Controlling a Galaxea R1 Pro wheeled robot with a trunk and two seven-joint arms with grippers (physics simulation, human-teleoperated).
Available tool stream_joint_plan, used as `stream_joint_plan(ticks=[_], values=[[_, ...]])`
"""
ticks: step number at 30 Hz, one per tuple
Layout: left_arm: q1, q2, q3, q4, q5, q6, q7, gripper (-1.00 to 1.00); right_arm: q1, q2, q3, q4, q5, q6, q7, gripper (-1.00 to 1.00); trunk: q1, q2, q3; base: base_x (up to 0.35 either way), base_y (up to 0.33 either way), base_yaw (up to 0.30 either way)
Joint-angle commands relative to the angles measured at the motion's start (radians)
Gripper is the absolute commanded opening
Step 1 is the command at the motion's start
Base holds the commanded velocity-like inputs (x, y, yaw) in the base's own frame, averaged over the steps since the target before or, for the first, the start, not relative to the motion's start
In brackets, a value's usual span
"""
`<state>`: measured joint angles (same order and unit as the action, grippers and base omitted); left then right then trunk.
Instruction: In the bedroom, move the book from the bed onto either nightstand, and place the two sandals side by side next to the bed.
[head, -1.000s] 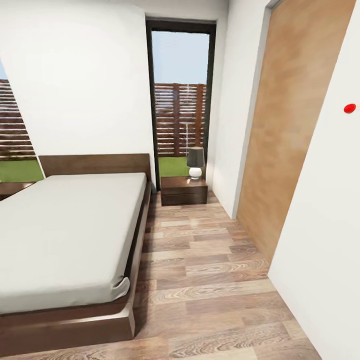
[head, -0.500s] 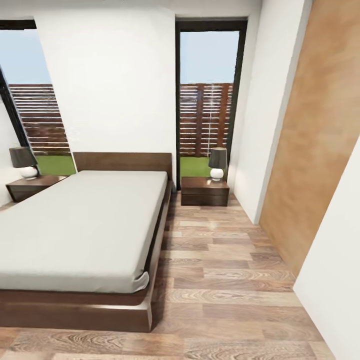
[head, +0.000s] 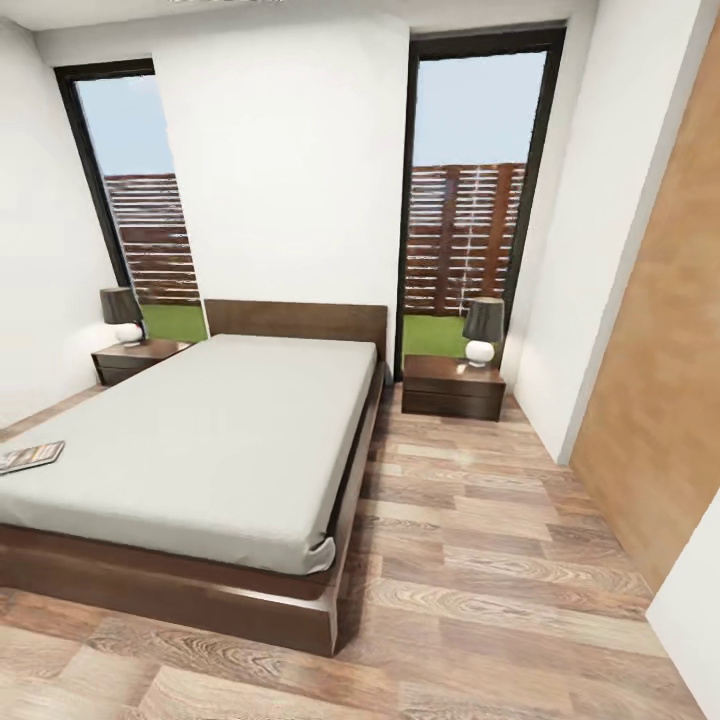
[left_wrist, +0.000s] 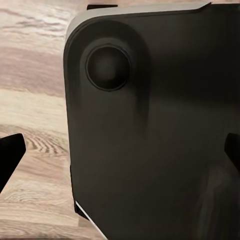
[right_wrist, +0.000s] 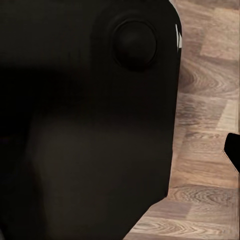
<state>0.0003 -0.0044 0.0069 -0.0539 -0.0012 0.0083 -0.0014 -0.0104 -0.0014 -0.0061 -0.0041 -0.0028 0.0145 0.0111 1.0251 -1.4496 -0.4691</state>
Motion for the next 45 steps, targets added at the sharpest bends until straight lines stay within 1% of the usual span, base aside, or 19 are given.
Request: stream_joint_plan(ticks=[1,45], values=[[0.0,0.0,0.001,-0.001,0.0,0.001,0.0,1.0,0.0,0.0,0.0,0.0,0.0,0.001,0.001,1.0,0.0,0.0,-0.001,0.0,0.0,0.297],[0.0,0.0,0.001,-0.001,0.0,0.001,0.0,1.0,0.0,0.0,-0.002,0.0,0.0,0.002,0.004,1.0,0.0,0.0,-0.001,0.0,0.0,0.297]])
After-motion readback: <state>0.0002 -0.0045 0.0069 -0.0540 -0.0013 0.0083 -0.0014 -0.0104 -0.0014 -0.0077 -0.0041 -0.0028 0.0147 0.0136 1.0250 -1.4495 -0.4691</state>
